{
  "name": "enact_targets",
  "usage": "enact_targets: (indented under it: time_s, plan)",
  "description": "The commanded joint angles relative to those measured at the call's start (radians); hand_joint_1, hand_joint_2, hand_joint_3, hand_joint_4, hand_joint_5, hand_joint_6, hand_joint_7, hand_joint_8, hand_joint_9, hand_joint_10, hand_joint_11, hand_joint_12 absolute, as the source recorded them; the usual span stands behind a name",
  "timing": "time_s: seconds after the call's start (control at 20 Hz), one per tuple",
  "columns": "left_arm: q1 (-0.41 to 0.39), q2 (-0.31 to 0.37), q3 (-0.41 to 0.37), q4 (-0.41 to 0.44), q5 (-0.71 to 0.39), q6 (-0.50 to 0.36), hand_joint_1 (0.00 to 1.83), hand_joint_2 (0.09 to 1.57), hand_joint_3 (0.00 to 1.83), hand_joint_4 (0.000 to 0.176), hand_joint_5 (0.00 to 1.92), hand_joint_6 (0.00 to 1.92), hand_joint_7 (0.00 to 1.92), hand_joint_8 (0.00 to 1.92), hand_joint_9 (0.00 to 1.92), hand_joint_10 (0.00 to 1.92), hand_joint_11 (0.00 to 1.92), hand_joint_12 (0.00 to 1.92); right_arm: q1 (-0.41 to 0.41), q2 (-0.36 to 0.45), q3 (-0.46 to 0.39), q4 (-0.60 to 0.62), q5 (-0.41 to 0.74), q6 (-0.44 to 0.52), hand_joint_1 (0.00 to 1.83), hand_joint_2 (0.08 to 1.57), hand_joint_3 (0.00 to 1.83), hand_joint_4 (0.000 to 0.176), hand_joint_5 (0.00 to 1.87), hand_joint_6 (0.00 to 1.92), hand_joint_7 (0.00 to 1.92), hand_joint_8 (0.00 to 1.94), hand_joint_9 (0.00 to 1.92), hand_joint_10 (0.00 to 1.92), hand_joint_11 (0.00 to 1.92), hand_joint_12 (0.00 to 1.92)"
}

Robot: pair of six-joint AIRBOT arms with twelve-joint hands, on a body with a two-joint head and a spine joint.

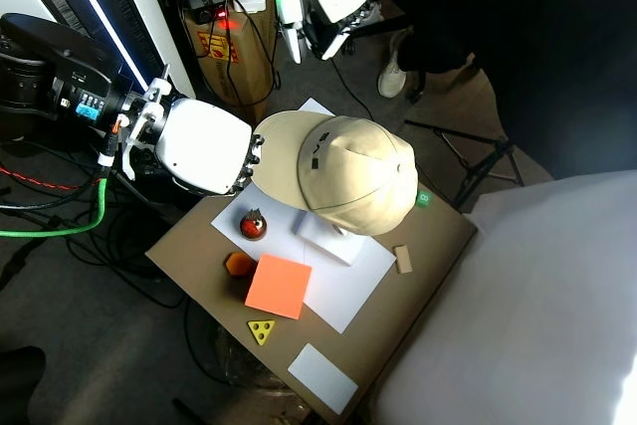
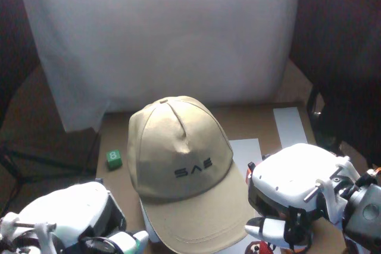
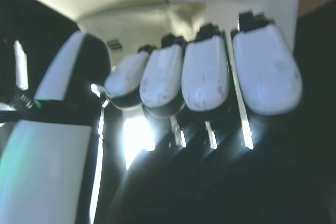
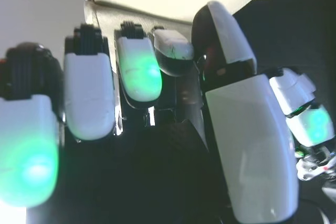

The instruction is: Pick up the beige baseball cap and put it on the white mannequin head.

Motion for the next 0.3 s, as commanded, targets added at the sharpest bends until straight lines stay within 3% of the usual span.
enact_targets:
  time_s: [0.0, 0.05, 0.1, 0.25]
  plan:
    - [-0.006, -0.004, 0.000, 0.072, -0.063, -0.007, 0.69, 1.29, 0.01, 0.000, 1.14, 1.92, 1.33, 1.92, 1.42, 1.92, 1.48, 1.92, 0.011, 0.004, -0.004, -0.045, 0.051, 0.003, 0.84, 1.38, 0.00, 0.092, 1.22, 1.92, 1.47, 1.94, 1.64, 1.92, 1.87, 1.92]
    - [-0.016, -0.004, -0.001, 0.072, -0.063, -0.007, 0.69, 1.29, 0.01, 0.000, 1.14, 1.92, 1.33, 1.92, 1.42, 1.92, 1.48, 1.92, 0.011, 0.004, -0.004, -0.045, 0.051, 0.003, 0.84, 1.38, 0.00, 0.159, 1.20, 1.92, 1.47, 1.94, 1.64, 1.92, 1.87, 1.92]
    - [-0.025, -0.004, -0.001, 0.071, -0.061, -0.006, 0.69, 1.30, 0.01, 0.000, 1.15, 1.92, 1.33, 1.92, 1.42, 1.92, 1.48, 1.92, 0.011, 0.004, -0.004, -0.045, 0.051, 0.002, 0.84, 1.39, 0.00, 0.173, 1.19, 1.92, 1.47, 1.94, 1.64, 1.92, 1.87, 1.92]
    - [-0.046, -0.004, -0.002, 0.070, -0.053, 0.002, 0.67, 1.29, 0.00, 0.000, 1.16, 1.92, 1.33, 1.92, 1.41, 1.92, 1.48, 1.92, 0.010, 0.004, -0.004, -0.045, 0.050, 0.002, 0.85, 1.38, 0.00, 0.176, 1.20, 1.92, 1.47, 1.94, 1.64, 1.92, 1.88, 1.92]
